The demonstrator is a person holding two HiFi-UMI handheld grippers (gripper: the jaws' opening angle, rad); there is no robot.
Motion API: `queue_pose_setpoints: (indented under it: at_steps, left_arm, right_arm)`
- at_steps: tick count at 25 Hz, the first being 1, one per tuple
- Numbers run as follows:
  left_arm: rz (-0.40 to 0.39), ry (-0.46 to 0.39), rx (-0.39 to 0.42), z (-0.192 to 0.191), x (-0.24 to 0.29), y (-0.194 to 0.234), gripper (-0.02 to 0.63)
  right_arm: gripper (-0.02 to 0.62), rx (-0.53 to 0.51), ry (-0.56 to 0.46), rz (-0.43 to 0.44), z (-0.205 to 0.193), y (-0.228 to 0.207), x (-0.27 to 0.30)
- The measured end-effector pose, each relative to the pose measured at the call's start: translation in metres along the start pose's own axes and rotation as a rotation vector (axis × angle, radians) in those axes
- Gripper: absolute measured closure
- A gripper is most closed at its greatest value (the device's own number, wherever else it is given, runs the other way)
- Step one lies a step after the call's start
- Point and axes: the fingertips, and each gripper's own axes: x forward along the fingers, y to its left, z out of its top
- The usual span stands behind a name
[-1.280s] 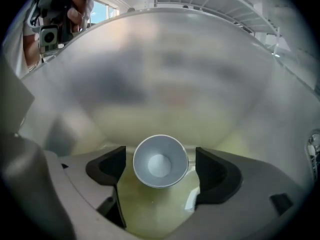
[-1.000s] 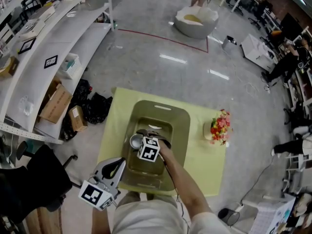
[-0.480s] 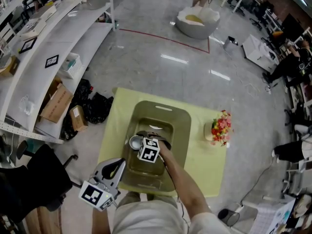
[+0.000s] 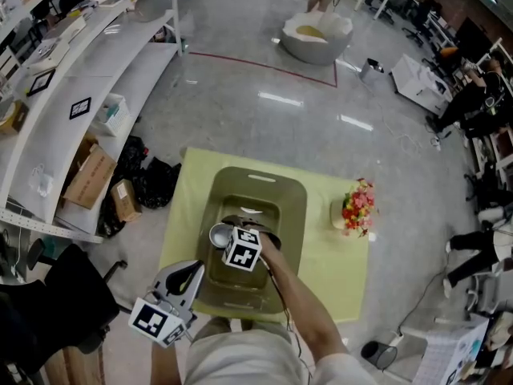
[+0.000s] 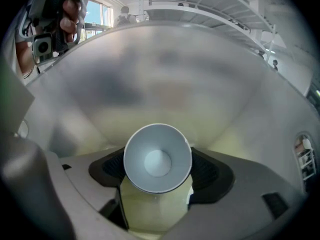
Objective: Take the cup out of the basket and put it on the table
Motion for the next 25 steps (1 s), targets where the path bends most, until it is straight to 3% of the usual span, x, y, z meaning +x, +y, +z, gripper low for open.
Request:
queue_pose_setpoints:
  at_steps: [13,25]
  left_arm:
    - [-0.017,0.014,0.019,-0.002,0.007,-0.009,0.598]
    - [-0.055,0.018,0.042,0.000,0.016,-0.023,0.598]
  right_arm:
    - [0.224,0.069,-0.137,-0.059,0.022,0.010,-0.065]
    - [0.224,0.109,-0.189,-0.135,0.026,0.016,-0.125]
